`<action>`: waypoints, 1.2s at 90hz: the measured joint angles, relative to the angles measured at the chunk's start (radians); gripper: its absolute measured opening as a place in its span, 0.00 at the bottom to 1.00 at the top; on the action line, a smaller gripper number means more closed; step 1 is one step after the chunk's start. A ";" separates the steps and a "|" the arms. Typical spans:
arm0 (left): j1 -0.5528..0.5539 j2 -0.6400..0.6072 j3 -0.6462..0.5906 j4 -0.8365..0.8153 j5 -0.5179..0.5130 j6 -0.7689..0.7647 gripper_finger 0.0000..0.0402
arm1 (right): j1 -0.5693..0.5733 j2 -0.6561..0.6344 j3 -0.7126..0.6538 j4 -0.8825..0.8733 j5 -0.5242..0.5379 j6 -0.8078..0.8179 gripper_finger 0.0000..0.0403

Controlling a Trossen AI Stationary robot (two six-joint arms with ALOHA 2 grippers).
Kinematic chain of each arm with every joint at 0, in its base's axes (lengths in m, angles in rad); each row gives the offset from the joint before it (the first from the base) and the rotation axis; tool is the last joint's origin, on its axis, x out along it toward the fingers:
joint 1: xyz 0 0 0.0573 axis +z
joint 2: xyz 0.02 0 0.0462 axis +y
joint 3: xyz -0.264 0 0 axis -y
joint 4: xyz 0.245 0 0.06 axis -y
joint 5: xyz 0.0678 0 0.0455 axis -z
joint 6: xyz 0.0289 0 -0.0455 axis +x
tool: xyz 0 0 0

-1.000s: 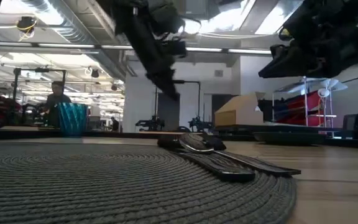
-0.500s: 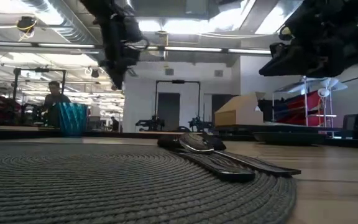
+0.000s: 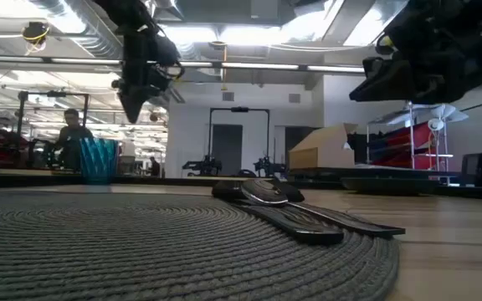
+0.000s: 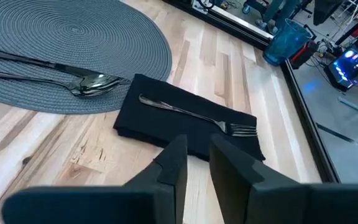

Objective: Set table place
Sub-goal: Move the blue cup to the top of the table

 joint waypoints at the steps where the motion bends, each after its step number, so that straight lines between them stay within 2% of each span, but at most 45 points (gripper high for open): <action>1: 0.002 0.000 0.000 -0.001 -0.001 -0.005 0.17 | 0.000 0.000 0.000 0.000 0.000 0.000 0.13; 35: 0.093 0.000 -0.039 -0.067 -0.015 -0.149 0.28 | 0.000 0.000 0.000 -0.015 0.000 0.000 0.13; 59: 0.099 0.002 -0.180 0.019 -0.011 -0.117 0.29 | 0.000 0.000 0.000 -0.015 0.000 0.000 0.13; 86: 0.097 0.002 -0.265 0.165 -0.015 -0.036 0.29 | -0.001 0.000 0.000 -0.014 0.000 0.001 0.13; 97: 0.085 0.002 -0.280 0.177 -0.019 -0.031 0.26 | -0.001 0.000 0.000 -0.014 0.000 0.001 0.13; 108: 0.045 0.002 -0.289 0.161 -0.008 -0.001 0.15 | -0.001 0.000 0.000 -0.013 0.000 0.000 0.13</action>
